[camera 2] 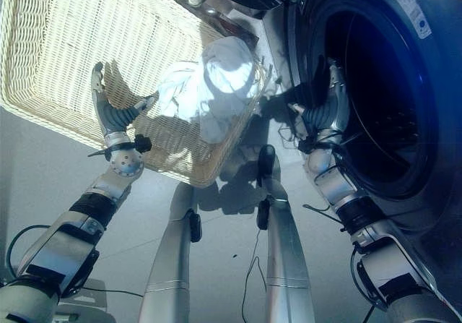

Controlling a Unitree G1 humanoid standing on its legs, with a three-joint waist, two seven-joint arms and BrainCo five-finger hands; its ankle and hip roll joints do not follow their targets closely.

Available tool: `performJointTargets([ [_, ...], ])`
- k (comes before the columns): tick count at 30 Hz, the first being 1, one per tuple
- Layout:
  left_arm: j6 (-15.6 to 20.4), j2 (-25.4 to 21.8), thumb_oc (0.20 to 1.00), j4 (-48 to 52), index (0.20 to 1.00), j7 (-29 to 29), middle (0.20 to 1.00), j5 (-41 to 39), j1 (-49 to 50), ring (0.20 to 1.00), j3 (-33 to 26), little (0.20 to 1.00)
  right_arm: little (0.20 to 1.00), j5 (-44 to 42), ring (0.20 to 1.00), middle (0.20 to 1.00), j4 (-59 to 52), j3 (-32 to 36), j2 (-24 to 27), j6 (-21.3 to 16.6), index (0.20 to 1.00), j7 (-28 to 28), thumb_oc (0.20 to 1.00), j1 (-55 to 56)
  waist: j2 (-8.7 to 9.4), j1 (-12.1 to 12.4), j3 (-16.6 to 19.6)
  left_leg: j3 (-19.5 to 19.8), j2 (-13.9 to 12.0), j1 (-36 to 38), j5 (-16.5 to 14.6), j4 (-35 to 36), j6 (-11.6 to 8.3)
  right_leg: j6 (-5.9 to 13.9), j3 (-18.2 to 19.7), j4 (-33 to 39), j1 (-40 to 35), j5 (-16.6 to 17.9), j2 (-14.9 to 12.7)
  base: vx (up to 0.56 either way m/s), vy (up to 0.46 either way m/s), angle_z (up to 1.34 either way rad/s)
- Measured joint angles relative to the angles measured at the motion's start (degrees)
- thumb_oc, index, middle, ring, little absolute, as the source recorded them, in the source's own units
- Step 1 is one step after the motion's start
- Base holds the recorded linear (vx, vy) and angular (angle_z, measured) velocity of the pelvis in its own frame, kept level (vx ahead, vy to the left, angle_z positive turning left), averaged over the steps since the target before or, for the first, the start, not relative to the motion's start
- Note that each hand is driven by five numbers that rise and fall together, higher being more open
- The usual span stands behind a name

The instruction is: Put the clothes into the washing machine.

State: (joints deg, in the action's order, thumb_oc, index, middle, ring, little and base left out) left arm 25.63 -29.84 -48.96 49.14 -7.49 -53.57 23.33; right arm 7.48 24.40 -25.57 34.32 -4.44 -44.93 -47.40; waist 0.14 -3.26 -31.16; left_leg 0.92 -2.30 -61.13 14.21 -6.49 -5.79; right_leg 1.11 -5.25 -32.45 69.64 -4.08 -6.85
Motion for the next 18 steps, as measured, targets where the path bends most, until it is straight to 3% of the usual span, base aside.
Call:
performJointTargets([
  [10,-1.80,1.24,1.000,0.47,1.000,1.25,1.000,0.04,0.21,1.000,-2.28,1.000,1.000,13.53,1.000,1.000,-9.50,-7.61,0.29,-6.46,1.000,9.08,1.000,-3.99,-0.12,1.26,0.07,-0.32,-0.32,0.50,0.24,-0.36,-0.64,-0.74,-0.04,-2.64,0.53,-1.04,0.05,0.00,-0.010,0.01],
  [13,-2.22,1.30,1.000,-0.07,1.000,1.13,1.000,-0.05,-0.82,1.000,-2.26,1.000,1.000,13.96,1.000,1.000,-9.32,-11.64,0.24,-5.48,1.000,10.34,1.000,-8.61,-0.17,1.70,0.09,0.28,-0.36,0.58,0.46,-0.46,-0.97,-1.00,-0.42,-3.42,0.54,-1.30,0.00,0.00,-0.049,0.05],
  [18,-2.37,1.48,1.000,-2.63,1.000,0.32,1.000,-0.74,-3.78,1.000,-2.24,1.000,1.000,14.39,1.000,1.000,-4.28,-16.90,-1.88,0.35,1.000,12.37,1.000,-17.42,-0.25,3.81,0.13,1.45,-0.57,0.62,0.87,-0.80,-1.60,-1.58,-1.53,-4.44,0.33,-1.67,-0.18,0.00,-0.057,0.06],
])
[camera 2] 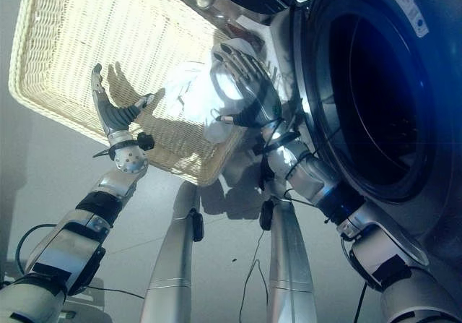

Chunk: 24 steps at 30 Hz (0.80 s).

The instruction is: Put the clothes into the washing machine.

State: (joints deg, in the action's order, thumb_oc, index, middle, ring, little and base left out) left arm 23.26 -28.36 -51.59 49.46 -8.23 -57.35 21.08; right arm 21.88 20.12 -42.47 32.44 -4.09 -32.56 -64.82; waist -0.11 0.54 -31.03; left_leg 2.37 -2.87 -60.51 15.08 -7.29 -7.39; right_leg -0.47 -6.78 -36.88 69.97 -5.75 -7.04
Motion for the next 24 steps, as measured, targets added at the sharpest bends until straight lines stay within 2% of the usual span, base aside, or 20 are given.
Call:
performJointTargets([
  [3,0.01,0.23,1.000,-2.21,1.000,-0.93,1.000,-0.93,-1.62,1.000,0.15,1.000,1.000,0.00,1.000,1.000,5.66,-5.57,-1.81,5.68,1.000,2.72,1.000,-6.73,-0.02,1.29,0.01,0.79,-0.01,0.33,0.12,-0.17,-0.26,-0.38,-0.74,-0.49,-0.59,-0.26,-0.13,0.01,-0.038,0.06],
  [9,0.15,0.45,1.000,-3.35,1.000,-1.88,1.000,-2.07,-3.13,1.000,0.23,1.000,1.000,-0.03,1.000,1.000,14.97,-11.19,-4.20,13.96,1.000,6.86,1.000,-12.71,-0.11,3.99,0.06,1.69,0.16,0.41,0.18,-0.18,-0.39,-0.64,-1.61,-0.78,-1.03,-0.46,-0.39,0.01,-0.041,0.05],
  [12,0.16,0.54,1.000,-3.98,1.000,-2.24,1.000,-2.09,-4.10,1.000,2.58,1.000,1.000,-0.01,1.000,1.000,20.63,-13.60,-5.05,15.86,1.000,8.61,1.000,-13.74,-0.14,5.06,0.08,2.64,0.23,0.39,0.24,-0.18,-0.49,-0.70,-2.32,-0.71,-1.52,-0.64,-0.47,0.02,-0.048,0.08],
  [16,0.32,0.59,1.000,-3.99,1.000,-2.35,1.000,-2.10,-4.29,1.000,2.73,1.000,1.000,0.77,1.000,1.000,25.82,-14.41,-6.44,17.89,1.000,12.65,1.000,-15.12,-0.14,5.34,0.08,3.20,0.46,0.36,0.27,-0.18,-0.52,-0.72,-3.03,-0.80,-1.83,-0.90,-1.01,0.02,-0.027,0.06],
  [19,0.31,0.60,1.000,-3.95,1.000,-2.40,1.000,-2.10,-4.45,1.000,2.77,1.000,1.000,2.65,1.000,1.000,27.30,-14.78,-7.05,19.20,1.000,16.95,1.000,-16.26,-0.15,5.36,0.09,3.36,0.53,0.32,0.28,-0.17,-0.51,-0.61,-3.17,-0.80,-1.92,-0.98,-1.16,0.00,0.000,0.00],
  [24,0.17,0.59,1.000,-3.64,1.000,-2.34,1.000,-2.09,-4.77,1.000,4.27,1.000,1.000,6.90,1.000,1.000,25.75,-16.88,-4.88,19.50,1.000,22.41,1.000,-17.28,-0.16,5.46,0.09,3.76,0.68,0.10,0.31,-0.19,-0.48,-0.58,-3.45,-0.78,-1.95,-1.01,-1.19,0.01,0.002,0.01],
])
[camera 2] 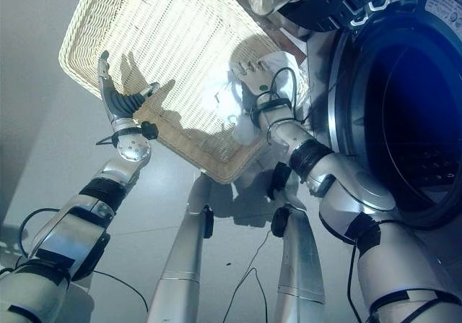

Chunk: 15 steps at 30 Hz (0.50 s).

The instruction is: Put the clothes into the washing machine.

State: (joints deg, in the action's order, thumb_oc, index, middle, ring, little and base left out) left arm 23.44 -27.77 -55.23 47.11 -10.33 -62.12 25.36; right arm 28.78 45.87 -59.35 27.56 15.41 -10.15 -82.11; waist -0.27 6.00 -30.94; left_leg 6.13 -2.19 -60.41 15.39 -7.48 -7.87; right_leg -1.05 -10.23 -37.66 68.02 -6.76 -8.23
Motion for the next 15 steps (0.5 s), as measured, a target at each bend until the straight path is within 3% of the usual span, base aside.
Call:
performJointTargets([
  [9,-1.77,-0.97,1.000,3.64,1.000,0.57,1.000,0.04,0.60,1.000,0.31,1.000,1.000,4.38,1.000,1.000,-12.73,0.19,8.38,0.12,1.000,4.21,1.000,2.76,0.03,-0.81,0.01,0.49,-0.01,-1.45,0.02,-0.11,0.07,0.24,-0.60,0.61,0.51,-0.16,0.02,0.00,-0.006,0.02],
  [15,-1.80,-2.57,1.000,4.26,1.000,0.86,1.000,0.06,1.16,1.000,0.23,1.000,1.000,9.42,1.000,1.000,-17.23,0.29,9.81,-0.53,1.000,6.83,1.000,3.64,0.08,-3.09,0.02,0.48,0.06,-1.89,0.13,-0.15,0.21,0.11,-0.60,1.06,0.69,-0.06,0.02,0.00,0.000,0.00],
])
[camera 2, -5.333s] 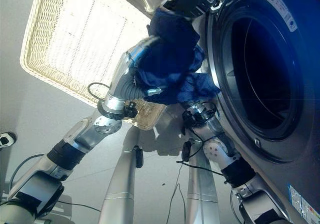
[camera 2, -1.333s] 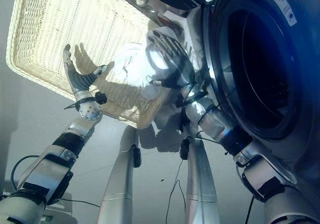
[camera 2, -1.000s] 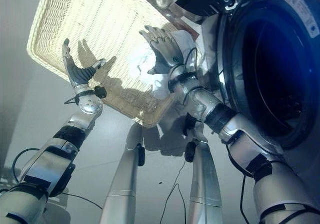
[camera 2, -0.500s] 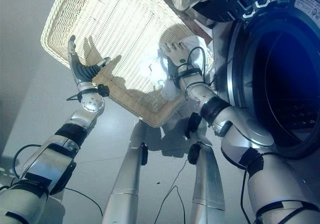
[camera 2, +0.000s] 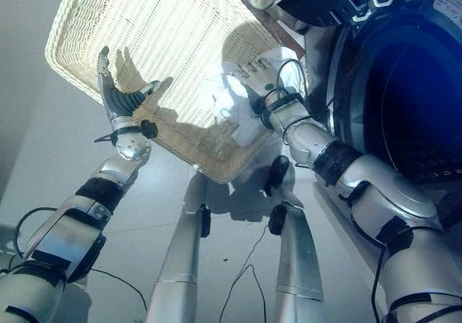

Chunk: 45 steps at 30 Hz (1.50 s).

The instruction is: Put the clothes into the washing machine.

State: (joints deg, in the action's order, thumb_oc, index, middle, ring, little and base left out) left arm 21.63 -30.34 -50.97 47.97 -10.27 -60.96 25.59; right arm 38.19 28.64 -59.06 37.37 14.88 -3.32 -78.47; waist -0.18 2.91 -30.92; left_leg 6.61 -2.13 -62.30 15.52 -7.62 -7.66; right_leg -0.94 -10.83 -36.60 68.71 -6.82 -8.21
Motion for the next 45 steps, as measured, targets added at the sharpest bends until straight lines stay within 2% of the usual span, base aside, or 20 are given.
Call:
performJointTargets([
  [8,0.00,-1.05,1.000,0.70,1.000,0.52,1.000,0.01,1.11,1.000,-2.21,1.000,1.000,5.77,1.000,1.000,-5.71,1.14,2.36,-1.25,1.000,4.44,1.000,1.74,0.12,-2.09,0.02,-0.06,-0.06,-0.01,-0.03,-0.30,0.02,0.15,0.08,-0.07,-0.02,-0.05,0.11,0.00,0.000,0.00],
  [9,0.00,-1.30,1.000,0.68,1.000,0.51,1.000,0.00,1.32,1.000,-2.22,1.000,0.633,6.25,0.633,0.633,-5.90,1.20,2.36,-1.26,0.633,4.60,0.633,1.85,0.12,-2.13,0.02,-0.07,-0.06,-0.02,-0.06,-0.37,0.03,0.18,0.11,-0.05,-0.03,-0.04,0.12,0.00,0.000,0.00],
  [10,0.00,-1.41,1.000,0.68,1.000,0.51,1.000,0.00,1.48,1.000,-2.22,1.000,0.200,7.04,0.200,0.200,-5.94,1.37,2.38,-1.27,0.200,5.14,0.200,2.10,0.13,-2.20,0.02,-0.12,-0.07,-0.08,-0.20,-0.63,0.05,0.23,0.19,-0.01,-0.02,-0.02,0.16,0.00,0.000,0.00],
  [25,0.07,-2.16,1.000,0.67,1.000,0.22,1.000,0.00,1.46,1.000,-2.26,1.000,0.200,10.78,0.200,0.200,-4.54,2.14,2.55,-3.38,0.200,5.23,0.200,1.67,0.45,-2.12,0.04,-0.16,-0.01,-0.23,-0.34,-1.23,0.07,0.15,0.38,-0.11,-0.05,0.22,0.20,0.00,0.000,0.00],
  [32,0.12,-2.15,1.000,0.67,1.000,-0.53,1.000,0.00,1.47,1.000,-2.26,1.000,0.200,9.76,0.200,0.200,-2.67,2.13,2.19,-4.32,0.200,2.41,0.200,1.57,0.45,-2.12,0.04,-0.16,0.00,-0.23,-0.34,-1.44,0.07,0.16,0.40,-0.20,-0.09,0.27,0.20,0.00,0.000,0.00],
  [34,0.12,-2.14,1.000,0.67,1.000,-0.51,1.000,0.00,1.49,1.000,-2.25,1.000,0.200,5.87,0.200,0.200,-2.21,2.16,2.11,-4.25,0.200,0.77,0.200,1.58,0.45,-2.15,0.04,-0.16,0.00,-0.23,-0.34,-1.49,0.07,0.18,0.42,-0.22,-0.08,0.26,0.20,0.00,0.000,0.00],
  [37,0.15,-2.14,1.000,0.68,1.000,-0.43,1.000,-0.01,1.63,1.000,-2.21,1.000,0.200,-15.68,0.200,0.200,-2.36,8.01,1.48,-4.02,0.200,-5.76,0.200,3.98,0.45,-2.17,0.04,-0.17,0.06,-0.23,-0.35,-1.56,0.07,0.36,0.49,-0.41,-0.04,0.14,0.19,0.00,0.000,0.00],
  [39,0.33,-2.14,1.000,0.69,1.000,-0.44,1.000,0.00,2.03,1.000,-2.39,1.000,0.200,-25.12,0.200,0.200,-2.41,13.66,0.76,-5.48,0.200,-9.40,0.200,6.64,0.45,-2.16,0.04,-0.17,0.08,-0.23,-0.43,-1.63,0.05,0.40,0.60,-0.47,0.00,0.10,0.20,0.00,0.000,0.00],
  [42,0.98,-1.96,1.000,0.87,1.000,-0.37,1.000,0.15,3.82,1.000,-4.75,1.000,0.200,-39.80,0.200,0.200,-3.30,23.09,-1.23,-11.33,0.200,-14.23,0.200,11.78,0.45,-2.29,0.04,-0.36,0.20,-0.51,-1.19,-1.92,0.12,0.45,0.98,-0.47,0.41,0.06,0.19,0.00,0.024,-0.02],
  [45,1.50,-1.86,1.000,1.34,1.000,0.57,1.000,0.61,5.22,1.000,-5.11,1.000,0.200,-52.39,0.200,0.200,-5.79,30.75,-3.09,-18.26,0.200,-16.04,0.200,17.43,0.45,-2.92,0.04,-0.63,0.24,-1.13,-1.31,-2.26,0.24,0.45,1.47,-0.45,1.10,0.07,0.23,0.00,0.056,-0.03],
])
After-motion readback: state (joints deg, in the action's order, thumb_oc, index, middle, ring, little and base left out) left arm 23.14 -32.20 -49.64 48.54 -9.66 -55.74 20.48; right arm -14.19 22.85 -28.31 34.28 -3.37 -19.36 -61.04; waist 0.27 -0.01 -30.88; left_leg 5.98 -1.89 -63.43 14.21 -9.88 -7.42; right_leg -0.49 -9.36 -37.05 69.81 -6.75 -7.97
